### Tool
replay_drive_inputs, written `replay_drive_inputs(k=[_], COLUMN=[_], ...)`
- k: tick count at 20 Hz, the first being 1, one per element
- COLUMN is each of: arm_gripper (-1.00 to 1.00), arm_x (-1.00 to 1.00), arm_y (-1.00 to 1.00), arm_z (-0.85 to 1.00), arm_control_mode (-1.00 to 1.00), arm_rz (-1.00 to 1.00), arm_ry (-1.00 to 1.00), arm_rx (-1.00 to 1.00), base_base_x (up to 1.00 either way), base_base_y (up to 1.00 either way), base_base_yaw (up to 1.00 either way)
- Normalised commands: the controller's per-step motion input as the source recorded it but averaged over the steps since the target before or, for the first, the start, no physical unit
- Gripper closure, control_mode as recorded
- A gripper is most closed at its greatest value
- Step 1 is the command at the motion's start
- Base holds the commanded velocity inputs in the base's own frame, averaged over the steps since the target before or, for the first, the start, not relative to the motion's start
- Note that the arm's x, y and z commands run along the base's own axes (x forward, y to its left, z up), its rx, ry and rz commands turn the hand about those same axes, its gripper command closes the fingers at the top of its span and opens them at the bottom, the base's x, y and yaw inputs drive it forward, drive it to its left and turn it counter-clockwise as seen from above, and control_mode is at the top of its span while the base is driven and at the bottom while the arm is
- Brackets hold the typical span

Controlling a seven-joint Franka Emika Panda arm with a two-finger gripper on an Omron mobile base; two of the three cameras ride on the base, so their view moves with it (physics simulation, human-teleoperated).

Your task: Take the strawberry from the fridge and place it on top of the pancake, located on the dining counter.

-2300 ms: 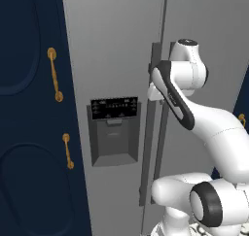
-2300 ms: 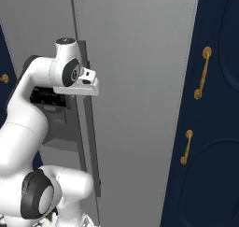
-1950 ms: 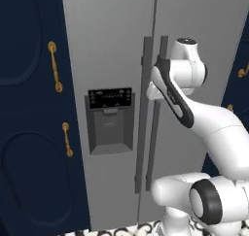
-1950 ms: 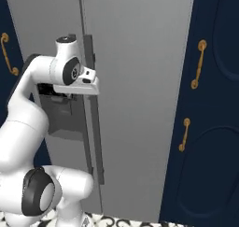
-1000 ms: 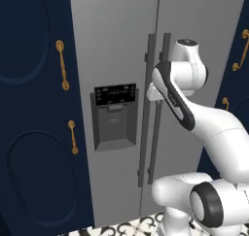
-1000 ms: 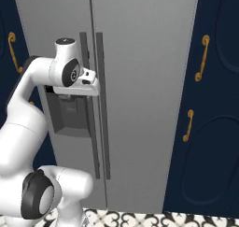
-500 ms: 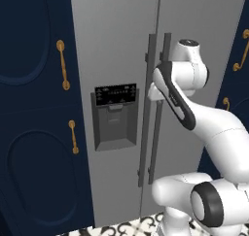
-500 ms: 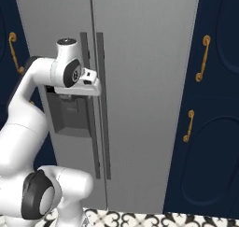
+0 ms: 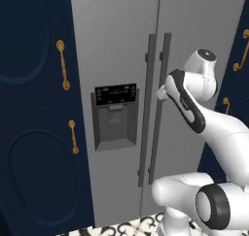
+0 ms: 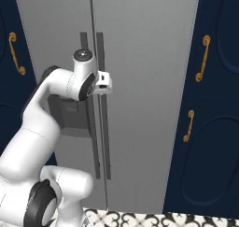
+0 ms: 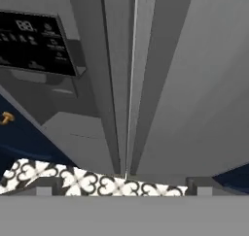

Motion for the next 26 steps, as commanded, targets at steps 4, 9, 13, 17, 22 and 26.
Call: replay_drive_inputs(k=[4, 9, 13, 17, 22, 26], arm_gripper=[-1.0, -1.0, -1.0, -1.0, -1.0, -1.0], arm_x=[0.69, 0.52, 0.31, 0.24, 0.21, 0.29], arm_y=[0.06, 0.0, 0.0, -0.01, -0.15, -0.09], arm_z=[-0.04, -0.16, -0.17, -0.12, 0.0, -0.01], arm_control_mode=[-1.0, -1.0, -1.0, -1.0, -1.0, -1.0], arm_rz=[-0.12, -0.18, -0.13, -0.03, 0.0, 0.0], arm_ry=[-0.01, -0.09, -0.16, -0.09, 0.0, 0.0], arm_rx=[0.0, 0.02, 0.05, 0.03, 0.0, 0.0], base_base_x=[0.0, 0.0, 0.0, 0.0, 0.0, 0.0], base_base_y=[0.0, 0.0, 0.0, 0.0, 0.0, 0.0], base_base_yaw=[0.0, 0.0, 0.0, 0.0, 0.0, 0.0])
